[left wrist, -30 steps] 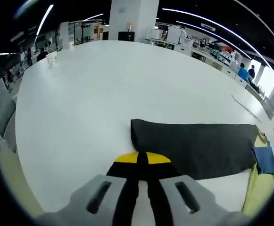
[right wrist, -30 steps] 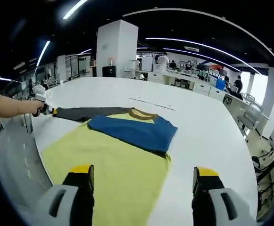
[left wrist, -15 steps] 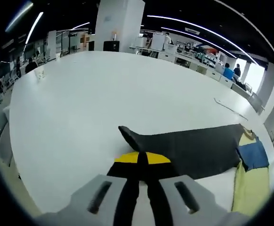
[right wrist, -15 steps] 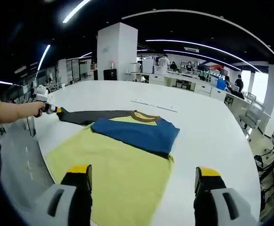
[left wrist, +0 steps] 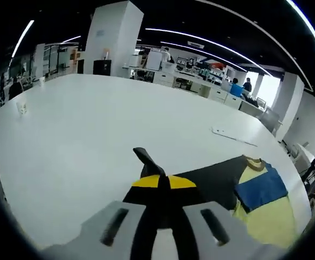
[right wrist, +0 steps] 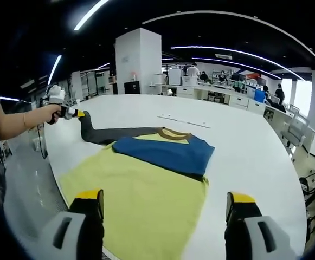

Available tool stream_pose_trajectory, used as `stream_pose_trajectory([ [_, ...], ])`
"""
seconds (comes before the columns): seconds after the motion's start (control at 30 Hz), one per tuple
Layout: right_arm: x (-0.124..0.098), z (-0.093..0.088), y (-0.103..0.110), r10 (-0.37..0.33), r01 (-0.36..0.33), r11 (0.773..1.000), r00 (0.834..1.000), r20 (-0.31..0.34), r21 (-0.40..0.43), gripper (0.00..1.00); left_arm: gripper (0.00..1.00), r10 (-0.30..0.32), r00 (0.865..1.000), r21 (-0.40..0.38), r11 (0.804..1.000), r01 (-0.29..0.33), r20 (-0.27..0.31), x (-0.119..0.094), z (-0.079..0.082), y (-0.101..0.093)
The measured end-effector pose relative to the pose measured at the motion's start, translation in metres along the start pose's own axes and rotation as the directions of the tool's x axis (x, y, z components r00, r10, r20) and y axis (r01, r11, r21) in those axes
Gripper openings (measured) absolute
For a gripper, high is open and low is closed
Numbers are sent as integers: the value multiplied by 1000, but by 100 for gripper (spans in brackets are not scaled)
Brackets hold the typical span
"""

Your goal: Fold the garment on the visible template until the final outline fits inside the template.

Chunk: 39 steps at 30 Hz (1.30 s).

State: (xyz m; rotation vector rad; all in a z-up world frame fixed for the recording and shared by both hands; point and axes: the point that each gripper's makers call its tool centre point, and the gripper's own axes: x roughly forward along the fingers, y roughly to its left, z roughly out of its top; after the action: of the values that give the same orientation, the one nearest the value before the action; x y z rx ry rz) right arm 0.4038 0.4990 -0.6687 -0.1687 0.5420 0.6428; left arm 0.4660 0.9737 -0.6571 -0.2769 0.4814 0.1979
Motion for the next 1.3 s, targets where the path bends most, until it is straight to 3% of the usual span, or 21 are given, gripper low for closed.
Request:
stream_pose_trajectory([
  [0.37,1,3,7,45,-44,999,999,7,-13,99,0,-141,990,49,989,139,28,5,28,-63],
  [0.67,4,4,12,77,-77,997,997,12,-9,99,0,-251,967,74,966,248,37,12,42,-115],
  [1.07,6,-4,12,92,-92,996,996,-11,-9,99,0,-378,924,93,923,372,55,19,54,-185],
  [1.3,7,-7,9,90,-90,996,996,-21,-1,99,0,-457,887,104,887,450,61,20,57,-227],
])
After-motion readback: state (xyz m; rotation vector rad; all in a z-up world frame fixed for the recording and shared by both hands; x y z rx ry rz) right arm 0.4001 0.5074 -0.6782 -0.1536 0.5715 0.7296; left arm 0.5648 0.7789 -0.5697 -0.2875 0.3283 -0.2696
